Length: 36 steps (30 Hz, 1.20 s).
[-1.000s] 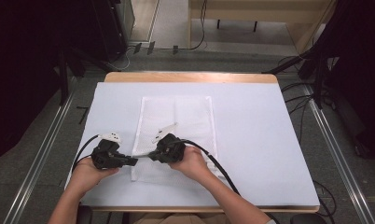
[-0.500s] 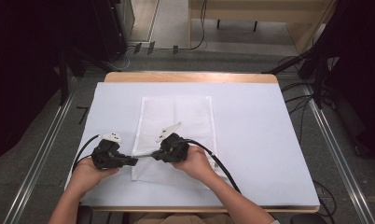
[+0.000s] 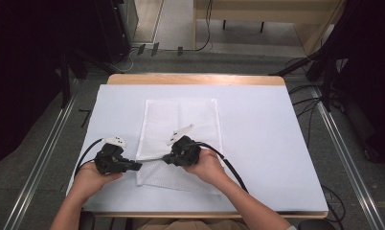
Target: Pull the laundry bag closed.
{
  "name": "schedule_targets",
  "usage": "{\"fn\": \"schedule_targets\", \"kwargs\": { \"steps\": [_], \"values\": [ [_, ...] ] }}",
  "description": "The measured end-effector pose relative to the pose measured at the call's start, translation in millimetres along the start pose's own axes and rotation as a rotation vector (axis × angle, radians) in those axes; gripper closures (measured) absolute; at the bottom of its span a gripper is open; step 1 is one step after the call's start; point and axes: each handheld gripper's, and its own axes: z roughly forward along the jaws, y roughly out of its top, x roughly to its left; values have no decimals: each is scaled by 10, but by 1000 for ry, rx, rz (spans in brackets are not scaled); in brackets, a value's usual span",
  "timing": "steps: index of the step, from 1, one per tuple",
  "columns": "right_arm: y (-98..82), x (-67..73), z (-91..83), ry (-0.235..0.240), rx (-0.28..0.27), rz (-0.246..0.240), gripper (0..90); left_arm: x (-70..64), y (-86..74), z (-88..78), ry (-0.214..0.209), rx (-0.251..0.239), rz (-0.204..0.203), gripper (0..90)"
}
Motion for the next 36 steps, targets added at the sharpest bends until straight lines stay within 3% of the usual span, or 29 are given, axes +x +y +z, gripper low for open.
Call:
{"fn": "schedule_targets", "kwargs": {
  "steps": [4,7,36],
  "values": [
    [-42,8,-43,20,-11,14,880,-4,-4,1,0,3,4,878],
    [-69,30,-66,11,-6,0,880,1,0,7,-3,10,4,878],
    [-245,-135,-222,-8,3,49,880,2,-5,16,-7,24,9,877]
  ]
}}
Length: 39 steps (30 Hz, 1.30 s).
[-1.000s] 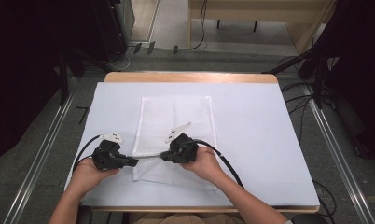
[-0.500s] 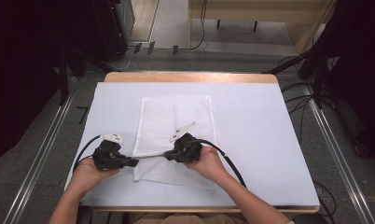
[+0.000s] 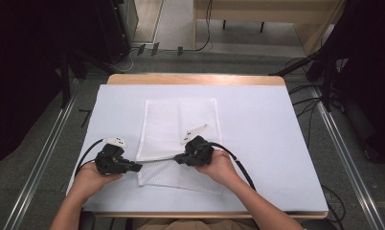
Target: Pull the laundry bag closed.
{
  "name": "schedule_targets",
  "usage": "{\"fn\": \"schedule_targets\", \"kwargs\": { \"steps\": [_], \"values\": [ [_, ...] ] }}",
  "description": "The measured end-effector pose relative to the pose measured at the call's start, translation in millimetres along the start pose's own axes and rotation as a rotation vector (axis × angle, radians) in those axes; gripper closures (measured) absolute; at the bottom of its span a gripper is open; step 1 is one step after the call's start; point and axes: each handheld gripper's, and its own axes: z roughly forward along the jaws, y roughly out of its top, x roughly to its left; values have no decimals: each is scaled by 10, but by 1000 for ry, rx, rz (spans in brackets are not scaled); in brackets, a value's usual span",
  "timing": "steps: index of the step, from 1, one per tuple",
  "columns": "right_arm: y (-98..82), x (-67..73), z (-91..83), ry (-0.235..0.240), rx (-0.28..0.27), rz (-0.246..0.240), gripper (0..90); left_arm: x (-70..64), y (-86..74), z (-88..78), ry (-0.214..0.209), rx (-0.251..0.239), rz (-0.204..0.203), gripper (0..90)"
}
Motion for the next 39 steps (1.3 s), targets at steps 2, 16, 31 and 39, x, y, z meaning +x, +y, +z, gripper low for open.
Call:
{"fn": "schedule_targets", "kwargs": {
  "steps": [2,16,31,39],
  "values": [
    [-18,-13,-15,-6,5,10,880,0,-1,2,0,0,-2,877],
    [-109,-78,-106,-15,13,25,880,2,-9,4,-3,0,-11,877],
    [-184,-104,-191,-27,19,34,879,5,-19,0,-2,10,-8,875],
    [-215,-108,-230,-30,20,34,880,8,-22,-1,-5,12,-3,875]
  ]
}}
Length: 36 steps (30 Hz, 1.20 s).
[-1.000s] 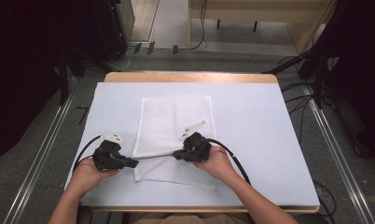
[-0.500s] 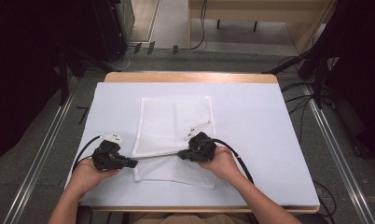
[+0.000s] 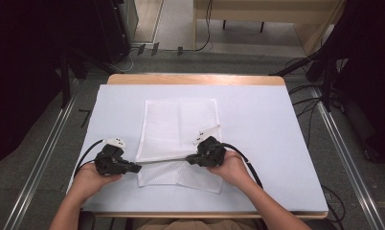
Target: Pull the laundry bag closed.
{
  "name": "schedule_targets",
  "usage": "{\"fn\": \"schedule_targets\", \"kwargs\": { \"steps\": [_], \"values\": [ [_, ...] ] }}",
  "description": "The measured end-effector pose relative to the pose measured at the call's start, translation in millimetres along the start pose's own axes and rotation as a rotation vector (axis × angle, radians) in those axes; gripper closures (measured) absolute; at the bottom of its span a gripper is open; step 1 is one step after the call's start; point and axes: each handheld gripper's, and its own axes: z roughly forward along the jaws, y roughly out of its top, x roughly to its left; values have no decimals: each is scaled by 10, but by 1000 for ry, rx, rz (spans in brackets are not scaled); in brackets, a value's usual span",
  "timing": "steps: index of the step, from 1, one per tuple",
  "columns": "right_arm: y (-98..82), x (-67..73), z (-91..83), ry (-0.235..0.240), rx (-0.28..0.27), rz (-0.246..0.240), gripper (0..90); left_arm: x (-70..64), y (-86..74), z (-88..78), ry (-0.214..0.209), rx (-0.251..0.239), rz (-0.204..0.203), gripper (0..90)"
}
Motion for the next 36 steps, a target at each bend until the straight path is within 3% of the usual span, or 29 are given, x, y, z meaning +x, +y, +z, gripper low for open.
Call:
{"fn": "schedule_targets", "kwargs": {
  "steps": [36],
  "values": [
    [-206,-86,-226,-31,21,23,879,16,-18,-14,-4,2,-7,876]
  ]
}}
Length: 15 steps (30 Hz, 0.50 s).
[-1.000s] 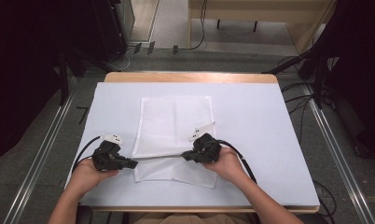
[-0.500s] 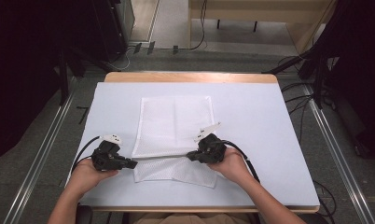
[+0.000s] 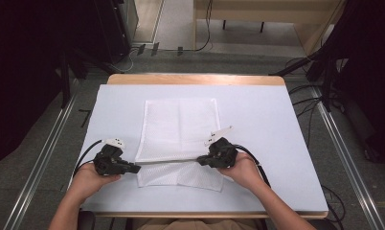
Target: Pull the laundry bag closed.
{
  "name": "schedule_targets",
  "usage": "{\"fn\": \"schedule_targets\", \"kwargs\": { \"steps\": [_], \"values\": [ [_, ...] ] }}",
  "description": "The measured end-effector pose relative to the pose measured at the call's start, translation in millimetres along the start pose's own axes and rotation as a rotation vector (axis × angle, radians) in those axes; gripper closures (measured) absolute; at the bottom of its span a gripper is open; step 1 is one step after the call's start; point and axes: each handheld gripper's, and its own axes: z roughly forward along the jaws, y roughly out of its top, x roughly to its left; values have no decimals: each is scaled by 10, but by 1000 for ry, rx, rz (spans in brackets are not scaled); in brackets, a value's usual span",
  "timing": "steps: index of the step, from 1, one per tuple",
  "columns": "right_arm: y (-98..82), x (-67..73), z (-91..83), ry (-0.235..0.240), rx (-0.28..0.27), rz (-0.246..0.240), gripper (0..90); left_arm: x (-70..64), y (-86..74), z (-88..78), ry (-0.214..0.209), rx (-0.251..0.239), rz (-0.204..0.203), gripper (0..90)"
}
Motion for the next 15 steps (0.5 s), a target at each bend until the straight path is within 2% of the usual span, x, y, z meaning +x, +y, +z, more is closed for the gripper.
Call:
{"fn": "schedule_targets", "kwargs": {
  "steps": [15],
  "values": [
    [-92,-82,-113,-11,3,28,879,14,-7,-3,-5,3,-2,876]
  ]
}}
